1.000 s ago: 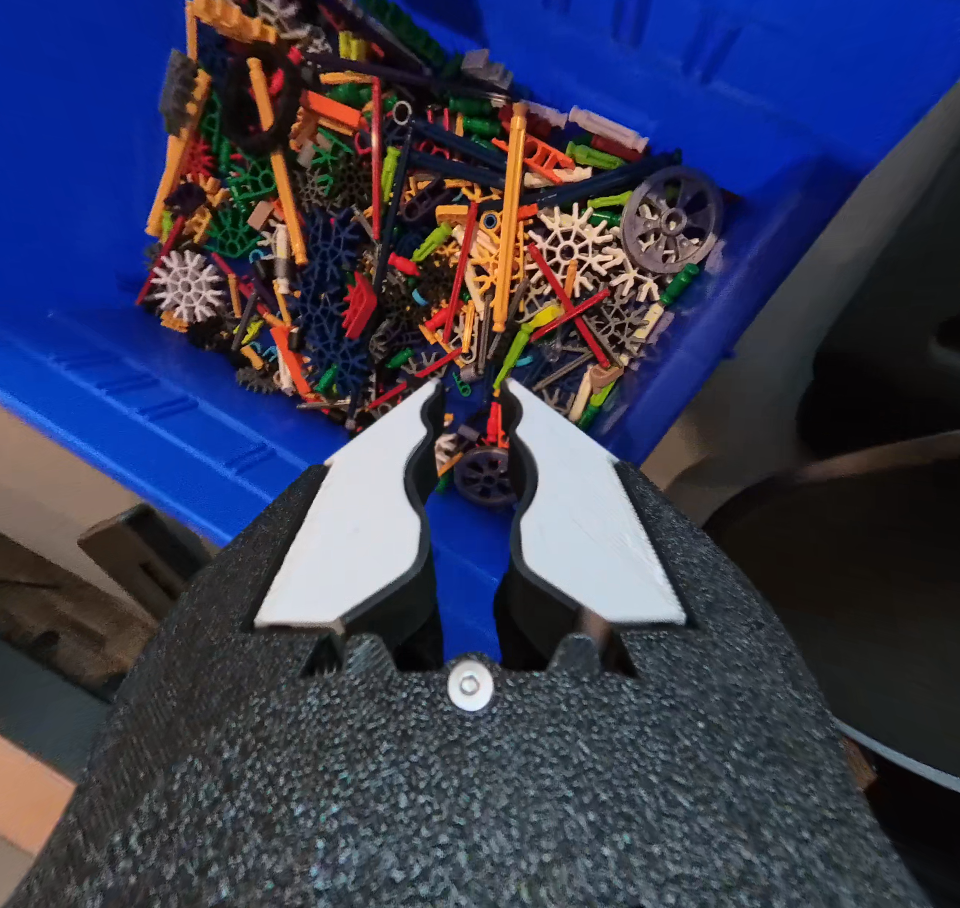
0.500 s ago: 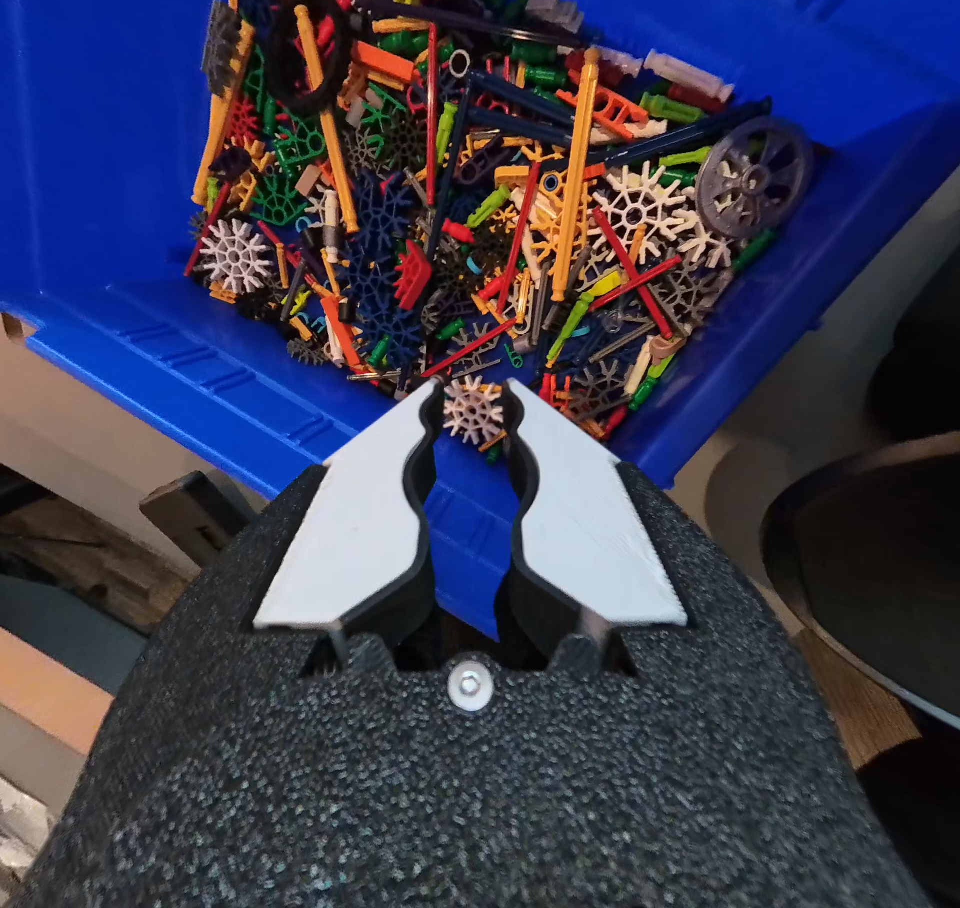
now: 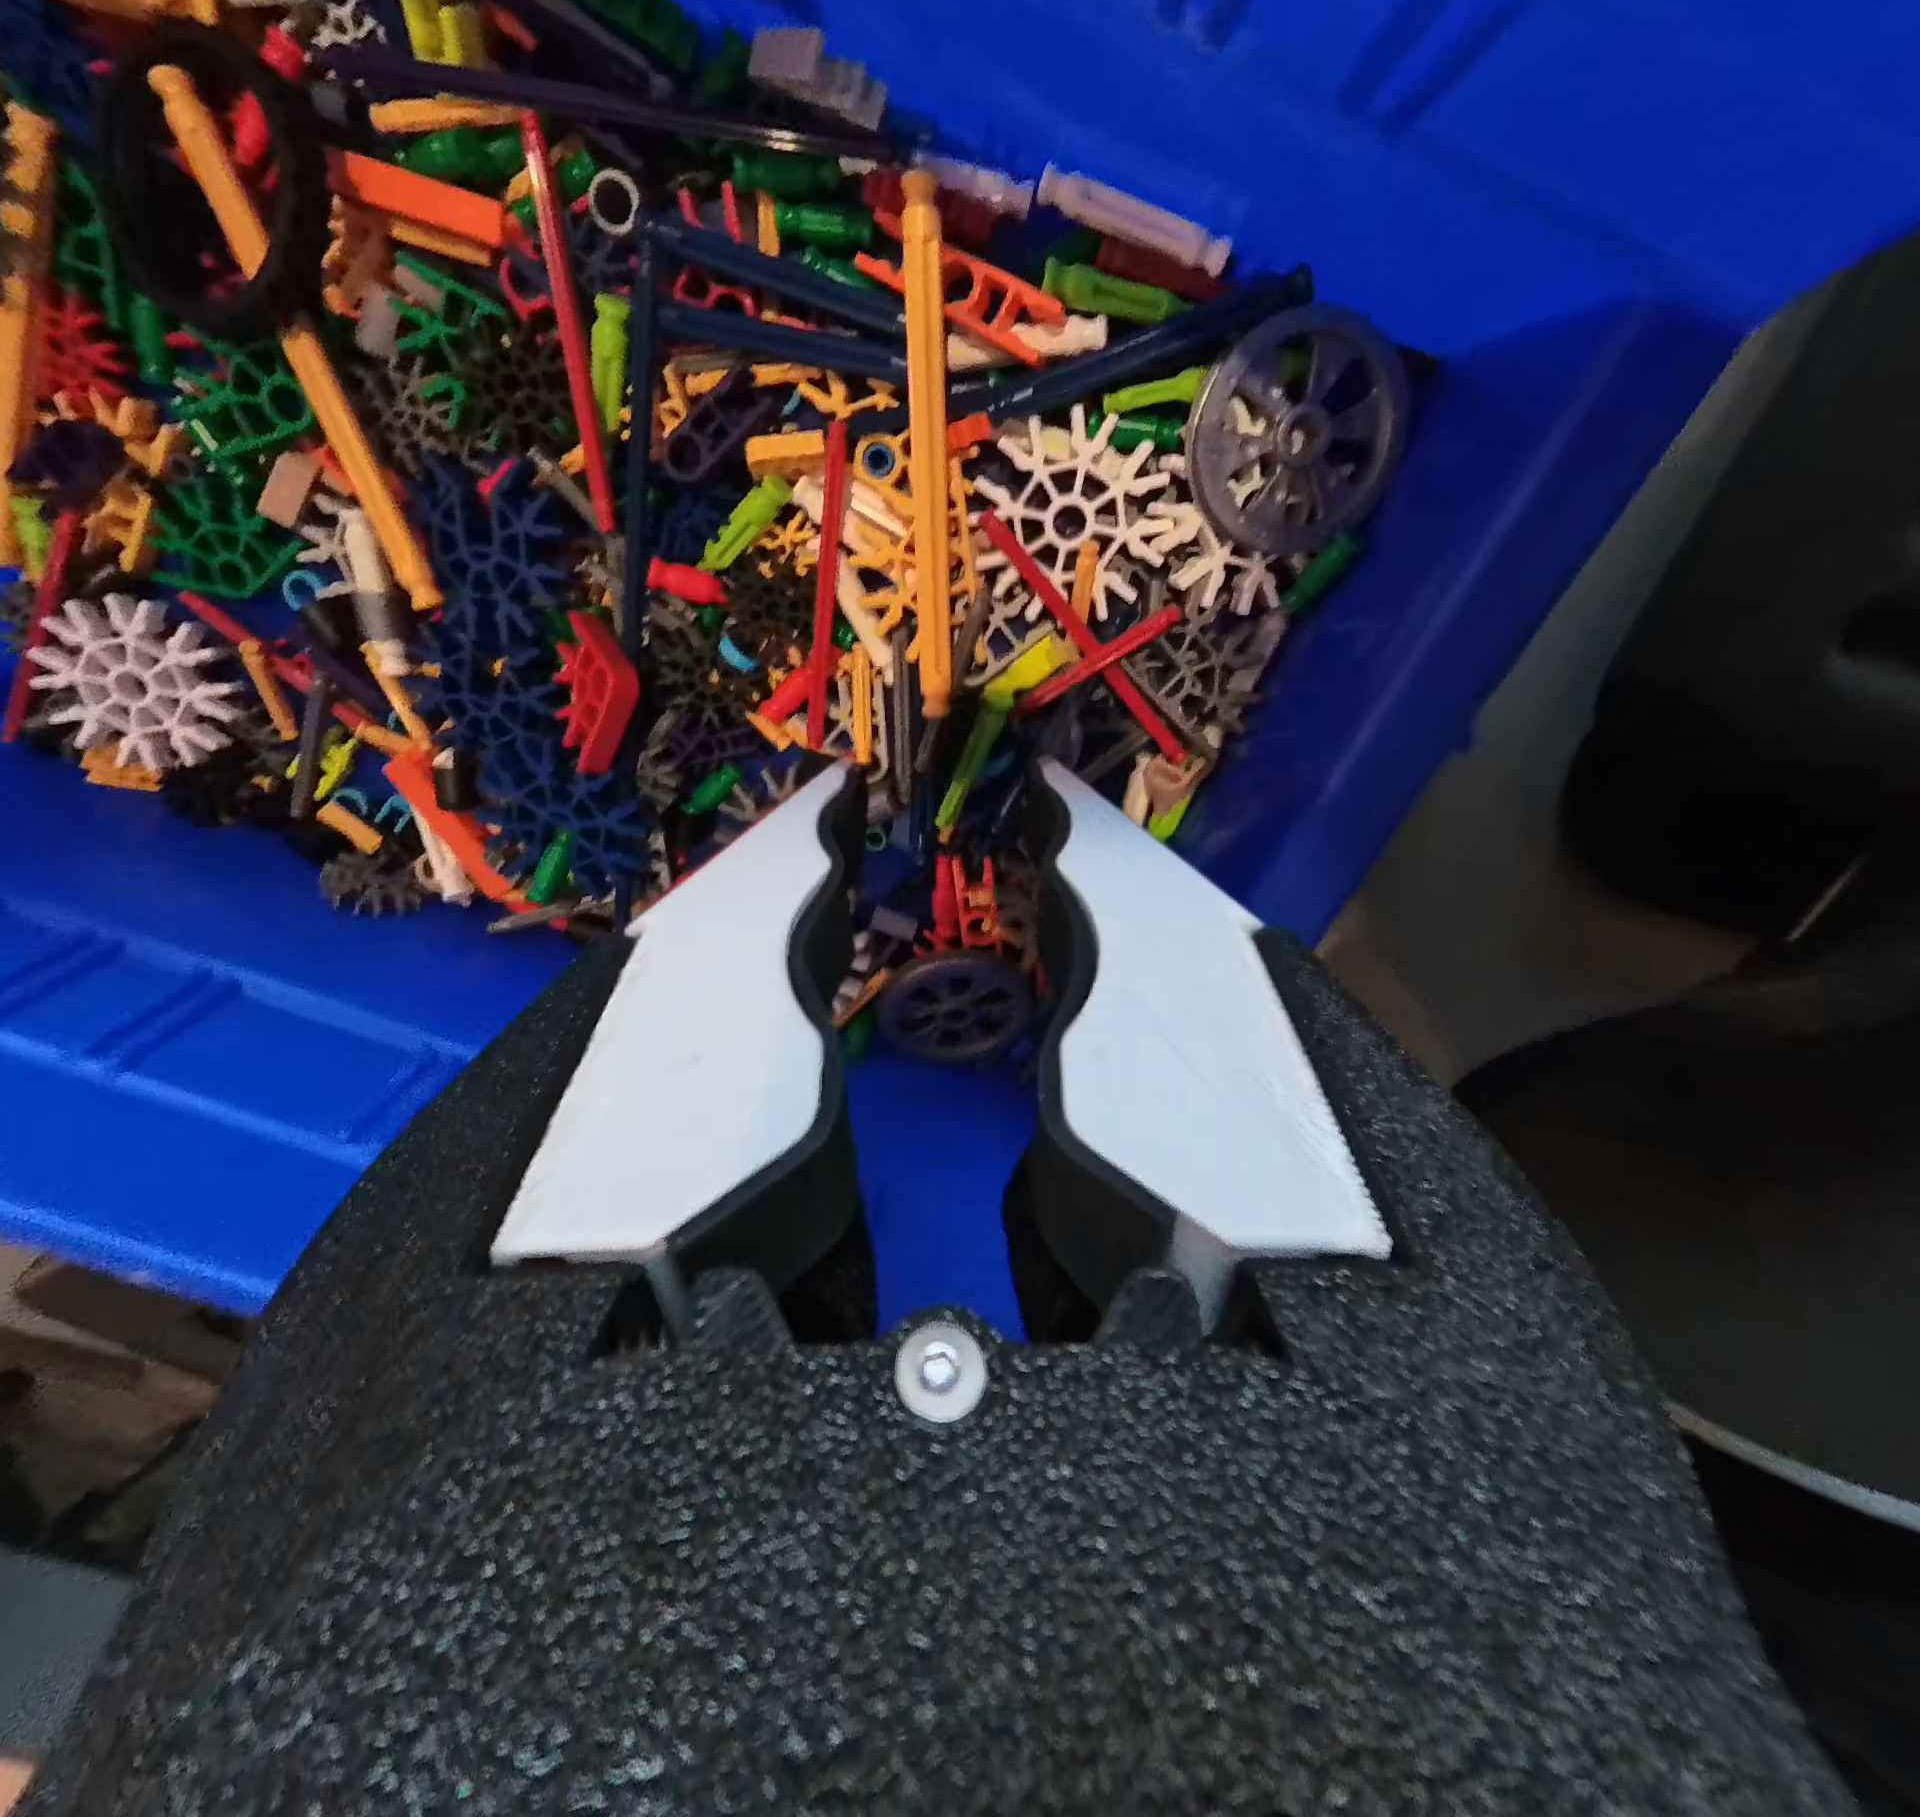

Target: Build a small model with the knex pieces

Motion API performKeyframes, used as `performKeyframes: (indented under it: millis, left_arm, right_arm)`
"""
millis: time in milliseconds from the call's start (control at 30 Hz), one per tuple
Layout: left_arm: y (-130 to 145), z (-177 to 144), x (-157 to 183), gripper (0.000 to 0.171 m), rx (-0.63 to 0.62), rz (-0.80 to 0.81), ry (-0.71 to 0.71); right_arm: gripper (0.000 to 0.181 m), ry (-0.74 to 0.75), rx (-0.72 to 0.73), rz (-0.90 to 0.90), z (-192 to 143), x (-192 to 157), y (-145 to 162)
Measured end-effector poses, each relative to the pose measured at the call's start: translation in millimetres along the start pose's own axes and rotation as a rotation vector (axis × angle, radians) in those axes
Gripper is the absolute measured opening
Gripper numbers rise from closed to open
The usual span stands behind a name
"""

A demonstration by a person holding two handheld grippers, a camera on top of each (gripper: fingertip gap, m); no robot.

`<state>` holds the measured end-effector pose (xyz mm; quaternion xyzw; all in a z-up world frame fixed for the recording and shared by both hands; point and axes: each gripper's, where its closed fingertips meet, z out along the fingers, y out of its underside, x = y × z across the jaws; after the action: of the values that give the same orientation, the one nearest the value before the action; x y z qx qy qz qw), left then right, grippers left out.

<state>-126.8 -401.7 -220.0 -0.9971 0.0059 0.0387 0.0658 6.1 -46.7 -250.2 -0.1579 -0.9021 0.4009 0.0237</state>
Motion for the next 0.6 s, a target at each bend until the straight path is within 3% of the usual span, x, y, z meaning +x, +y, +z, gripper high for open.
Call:
performKeyframes:
  millis: [167, 333, 600]
  left_arm:
    - [-10.0, 14.8, 4.1, 0.029, 0.013, 0.014, 0.045]
    - [-14.8, 19.5, -1.9, 0.017, 0.024, 0.01, 0.037]
    - [-14.3, 25.5, -26.7, 0.007, -0.017, 0.025, -0.065]
  right_arm:
    - [0.003, 0.002, 0.0, 0.004, 0.0, 0.5, 0.0]
    - [0.003, 0.003, 0.001, 0.011, 0.0, 1.3, -0.1]
    - [0.003, 0.001, 0.001, 0.015, -0.1, 1.4, -0.1]
